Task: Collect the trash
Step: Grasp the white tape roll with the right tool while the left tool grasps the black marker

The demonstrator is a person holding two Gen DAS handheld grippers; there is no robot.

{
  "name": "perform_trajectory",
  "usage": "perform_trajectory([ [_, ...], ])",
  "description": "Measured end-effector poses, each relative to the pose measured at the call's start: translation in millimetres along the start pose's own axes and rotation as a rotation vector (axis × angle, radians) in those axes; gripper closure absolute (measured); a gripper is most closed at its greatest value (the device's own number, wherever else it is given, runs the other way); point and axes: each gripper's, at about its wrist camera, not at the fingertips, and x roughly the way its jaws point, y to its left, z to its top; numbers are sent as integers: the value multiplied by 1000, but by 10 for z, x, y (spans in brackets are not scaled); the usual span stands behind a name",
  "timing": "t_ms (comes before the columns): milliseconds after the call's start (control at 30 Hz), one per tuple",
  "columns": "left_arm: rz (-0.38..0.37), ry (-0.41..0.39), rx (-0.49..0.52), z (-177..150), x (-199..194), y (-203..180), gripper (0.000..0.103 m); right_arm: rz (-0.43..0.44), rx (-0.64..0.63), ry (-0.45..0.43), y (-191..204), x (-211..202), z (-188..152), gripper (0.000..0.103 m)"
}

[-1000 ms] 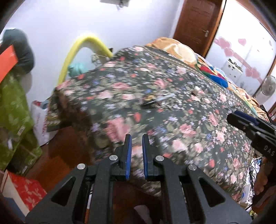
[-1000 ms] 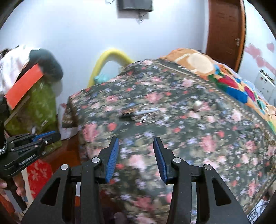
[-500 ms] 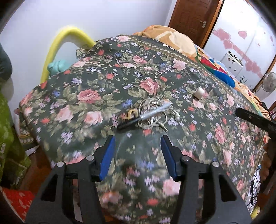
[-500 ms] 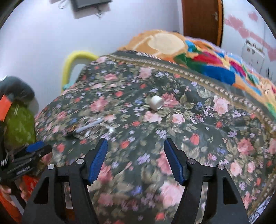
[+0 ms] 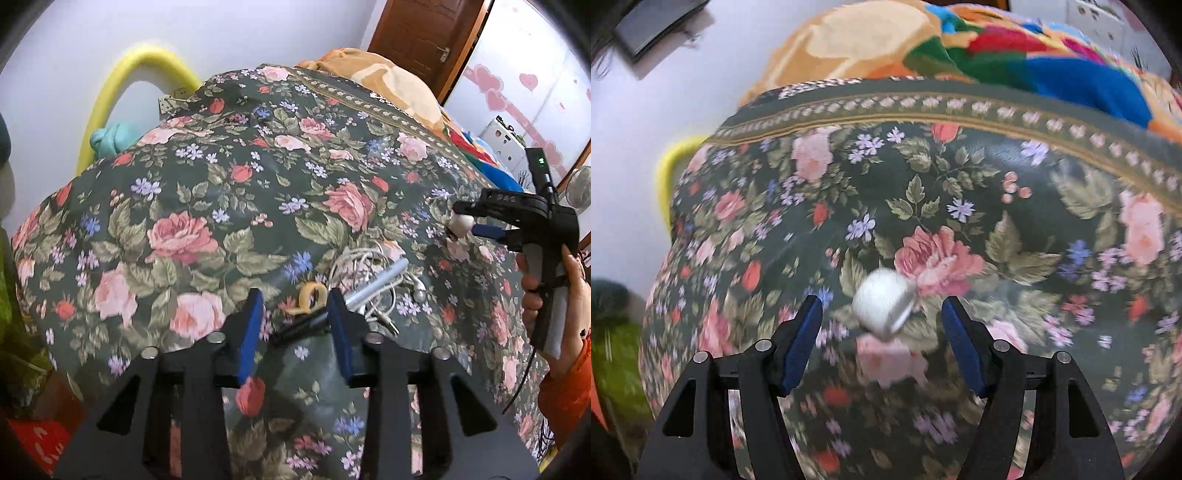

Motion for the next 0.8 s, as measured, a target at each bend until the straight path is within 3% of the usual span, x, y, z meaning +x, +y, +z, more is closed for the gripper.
perform_trajectory([
  [67,-16,11,1,31,39,17,80,19,-6,28,15,43,-16,81],
  [267,-81,47,31,11,102,-56,82,65,-157,16,212,-169,-364,81],
  [433,-67,135,65,-169,200,-150,82,99,-298,16,337,-457,-866,81],
  [567,-69,152,91,-318,163,-212,82,141,-319,55,311,-546,-1167,81],
  [700,-34,205,133,-404,253,-297,82,115,-346,65,291,-558,-1414,81],
  [733,-3,190,152,-398,244,-324,82,107,-349,65,306,-535,-1432,81],
  [800,-17,189,147,-363,213,-333,82,87,-360,59,313,-522,-1492,81],
])
